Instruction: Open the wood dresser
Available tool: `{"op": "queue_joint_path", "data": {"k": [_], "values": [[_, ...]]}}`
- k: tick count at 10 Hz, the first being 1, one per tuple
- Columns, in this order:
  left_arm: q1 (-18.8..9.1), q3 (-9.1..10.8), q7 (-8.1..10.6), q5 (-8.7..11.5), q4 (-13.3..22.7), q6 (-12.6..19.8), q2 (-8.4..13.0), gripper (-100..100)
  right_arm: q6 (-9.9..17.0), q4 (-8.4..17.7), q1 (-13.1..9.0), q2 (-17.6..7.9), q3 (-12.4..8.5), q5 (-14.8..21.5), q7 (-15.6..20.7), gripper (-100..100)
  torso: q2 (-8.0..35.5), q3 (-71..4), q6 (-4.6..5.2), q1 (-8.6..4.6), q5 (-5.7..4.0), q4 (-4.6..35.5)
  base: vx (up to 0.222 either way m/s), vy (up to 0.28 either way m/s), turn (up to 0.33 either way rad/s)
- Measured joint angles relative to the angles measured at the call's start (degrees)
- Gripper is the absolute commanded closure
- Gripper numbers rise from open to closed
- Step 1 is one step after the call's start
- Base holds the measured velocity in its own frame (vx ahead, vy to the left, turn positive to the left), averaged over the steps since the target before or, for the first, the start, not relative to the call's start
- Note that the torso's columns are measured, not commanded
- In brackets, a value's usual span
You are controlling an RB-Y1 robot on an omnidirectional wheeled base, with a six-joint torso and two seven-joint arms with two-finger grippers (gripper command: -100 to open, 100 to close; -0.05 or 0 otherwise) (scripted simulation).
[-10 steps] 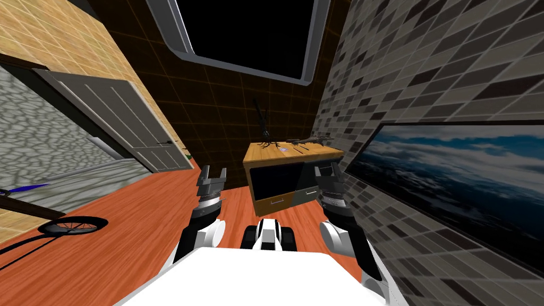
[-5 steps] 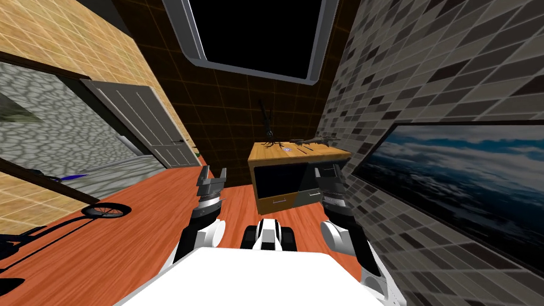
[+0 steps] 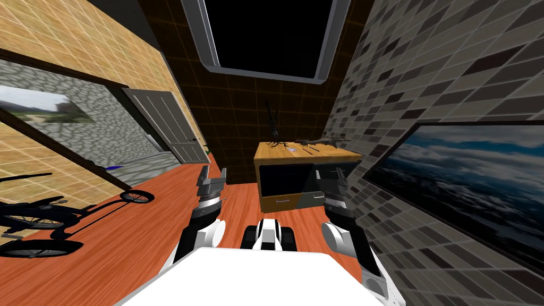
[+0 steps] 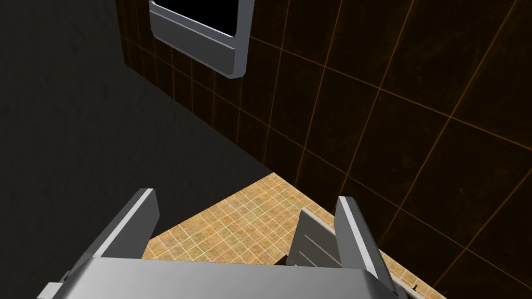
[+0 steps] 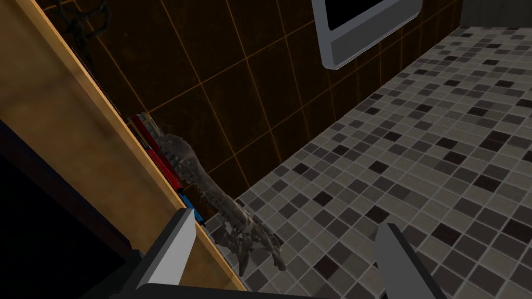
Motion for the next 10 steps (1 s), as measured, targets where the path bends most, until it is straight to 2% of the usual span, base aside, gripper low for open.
{"op": "queue_joint_path", "data": {"k": [1,7,10], "values": [[0.01,0.01,0.0,0.0,0.0,0.0,0.0,0,-0.03,0.78,-0.5,-0.08,-0.34,-0.71,-1.65,-100,-0.01,-0.01,0.04,-0.02,0.0,0.0,-0.013,0.006,-0.032],[0.01,0.01,0.0,0.0,0.0,0.0,0.0,0,-0.11,3.36,-0.94,-0.16,-1.53,-4.78,-10.03,-100,-0.04,-0.02,0.05,-0.04,-0.01,-0.01,-0.027,0.012,0.124],[0.0,0.0,0.0,0.0,0.0,0.0,0.0,0,-0.58,5.75,-1.29,-0.47,-2.38,-7.88,-14.91,-100,0.05,0.03,0.0,0.01,0.0,0.01,-0.033,0.013,0.137]]}}
